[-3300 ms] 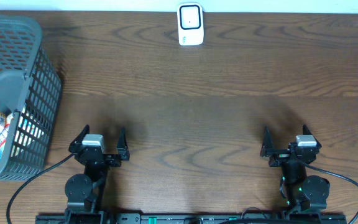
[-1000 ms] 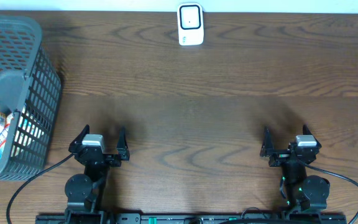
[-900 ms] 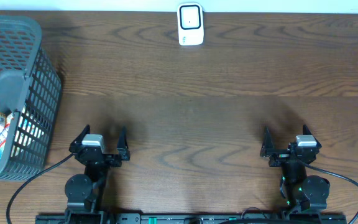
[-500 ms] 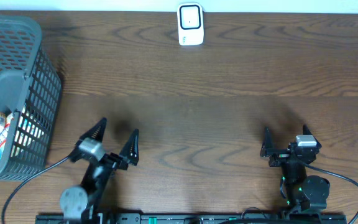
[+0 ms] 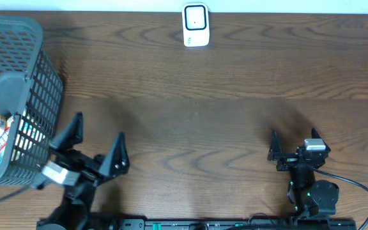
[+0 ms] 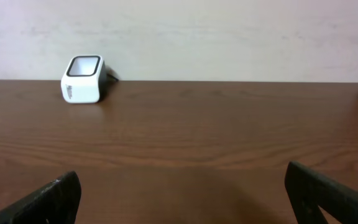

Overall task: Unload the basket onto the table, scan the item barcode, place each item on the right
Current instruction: 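Reach the left gripper into the grey basket toward the items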

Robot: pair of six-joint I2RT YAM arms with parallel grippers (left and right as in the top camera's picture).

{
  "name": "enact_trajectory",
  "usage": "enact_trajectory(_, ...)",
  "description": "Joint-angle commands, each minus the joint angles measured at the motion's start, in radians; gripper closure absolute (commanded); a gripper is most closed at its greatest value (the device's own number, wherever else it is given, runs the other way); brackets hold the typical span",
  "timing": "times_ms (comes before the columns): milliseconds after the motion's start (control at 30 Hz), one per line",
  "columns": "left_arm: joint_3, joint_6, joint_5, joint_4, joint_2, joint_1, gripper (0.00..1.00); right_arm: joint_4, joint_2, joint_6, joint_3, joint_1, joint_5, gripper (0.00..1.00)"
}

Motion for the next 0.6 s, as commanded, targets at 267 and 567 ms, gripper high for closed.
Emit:
enact_trajectory(267, 0.920, 0.301, -0.070, -0.893, 0.656, 0.014, 0.02, -0.004, -0.006, -0.008, -0.002, -0.005, 0.007, 0.01)
enact_trajectory(567, 1.701, 0.414, -0.171, -1.505, 1.135, 0.158, 0.02, -0.005, -0.006, -0.007, -0.002, -0.005, 0.007, 0.01)
